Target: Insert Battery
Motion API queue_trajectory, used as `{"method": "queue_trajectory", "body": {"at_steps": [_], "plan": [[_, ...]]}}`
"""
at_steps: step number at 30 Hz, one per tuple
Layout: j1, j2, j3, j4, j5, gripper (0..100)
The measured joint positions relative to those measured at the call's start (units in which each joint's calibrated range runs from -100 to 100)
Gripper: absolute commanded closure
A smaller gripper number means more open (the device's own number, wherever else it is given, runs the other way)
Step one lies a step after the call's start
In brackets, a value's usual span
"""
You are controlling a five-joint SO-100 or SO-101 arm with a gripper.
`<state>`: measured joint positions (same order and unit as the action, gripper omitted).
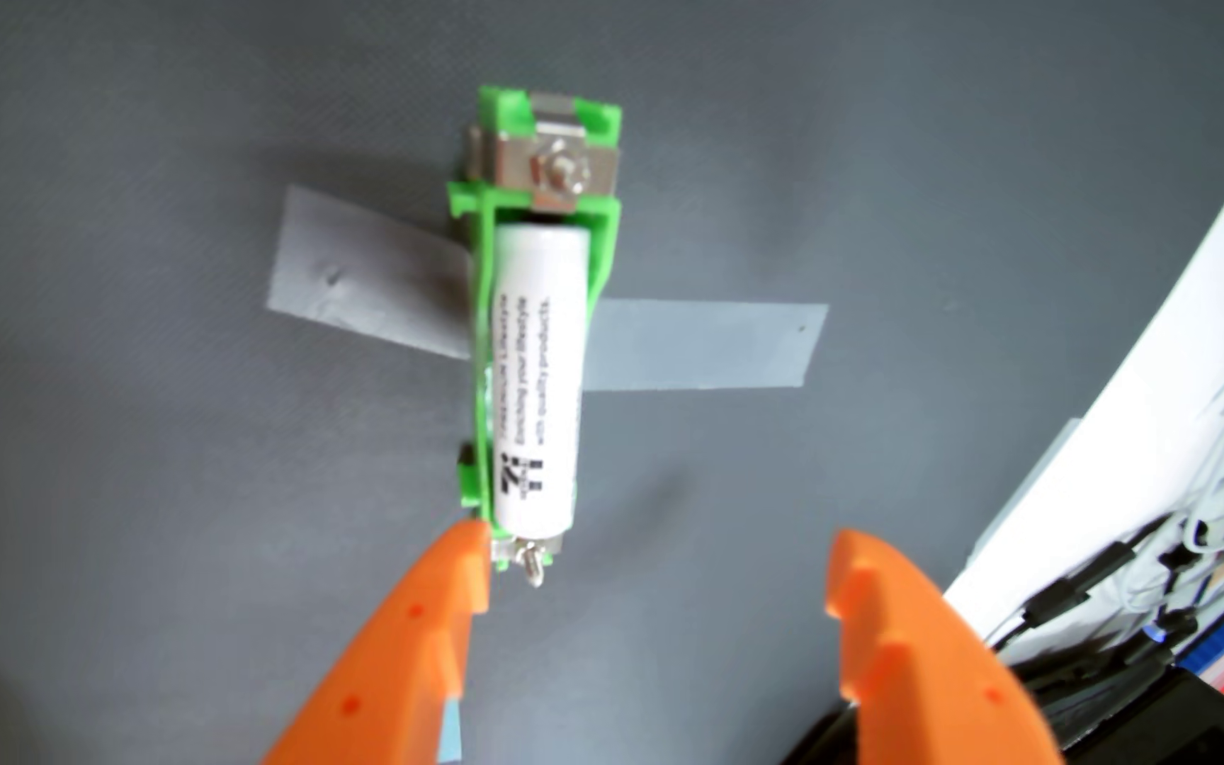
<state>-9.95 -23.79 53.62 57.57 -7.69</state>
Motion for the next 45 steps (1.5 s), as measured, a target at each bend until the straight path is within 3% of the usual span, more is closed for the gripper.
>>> {"method": "queue_trajectory", "body": {"at_steps": [3,45], "plan": [[0.33,0.0,-0.81,1.76,0.0,100],[0.82,0.0,4.97,-9.54,0.26,98]]}}
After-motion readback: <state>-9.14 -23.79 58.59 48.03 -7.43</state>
